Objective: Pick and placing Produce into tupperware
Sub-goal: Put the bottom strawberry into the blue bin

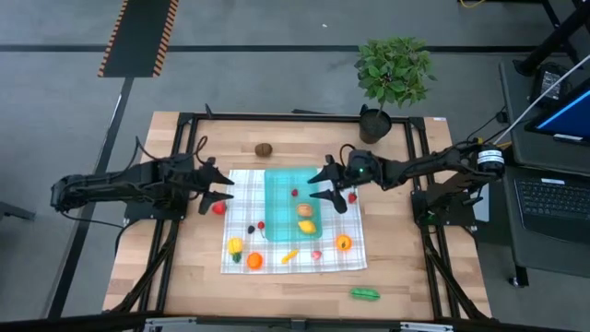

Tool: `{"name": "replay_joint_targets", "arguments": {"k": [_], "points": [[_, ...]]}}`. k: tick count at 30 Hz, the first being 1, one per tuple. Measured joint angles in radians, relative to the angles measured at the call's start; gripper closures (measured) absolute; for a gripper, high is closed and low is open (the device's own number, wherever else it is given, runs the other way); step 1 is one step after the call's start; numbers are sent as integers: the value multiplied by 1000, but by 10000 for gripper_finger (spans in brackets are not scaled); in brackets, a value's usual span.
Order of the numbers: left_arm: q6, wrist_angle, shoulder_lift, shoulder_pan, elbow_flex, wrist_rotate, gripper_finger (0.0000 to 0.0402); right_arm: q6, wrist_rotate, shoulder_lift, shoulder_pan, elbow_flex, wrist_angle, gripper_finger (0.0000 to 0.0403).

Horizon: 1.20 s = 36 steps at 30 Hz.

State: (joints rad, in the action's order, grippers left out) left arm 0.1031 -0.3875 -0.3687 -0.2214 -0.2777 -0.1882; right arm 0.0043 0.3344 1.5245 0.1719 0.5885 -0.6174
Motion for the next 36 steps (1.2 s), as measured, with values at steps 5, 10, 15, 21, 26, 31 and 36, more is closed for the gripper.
{"name": "replay_joint_targets", "arguments": {"k": [5,10,15,21,26,31,36], "points": [[-4,6,0,19,-31,15,182,-13,0,0,0,-5,-2,176],[-2,7,3,26,-34,27,182,-63,-1,0,3,-4,-14,176],[0,13,2,26,-34,27,182,-59,-1,0,3,-4,-14,176],[0,84,2,26,-34,27,182,-50,-1,0,3,-4,-14,176],[0,111,2,26,-34,27,182,-50,-1,0,2,-4,-14,176],[1,104,2,25,-34,27,181,-50,-1,0,2,-4,-13,176],[6,103,2,26,-34,57,161,-50,-1,0,2,-4,-13,176]]}}
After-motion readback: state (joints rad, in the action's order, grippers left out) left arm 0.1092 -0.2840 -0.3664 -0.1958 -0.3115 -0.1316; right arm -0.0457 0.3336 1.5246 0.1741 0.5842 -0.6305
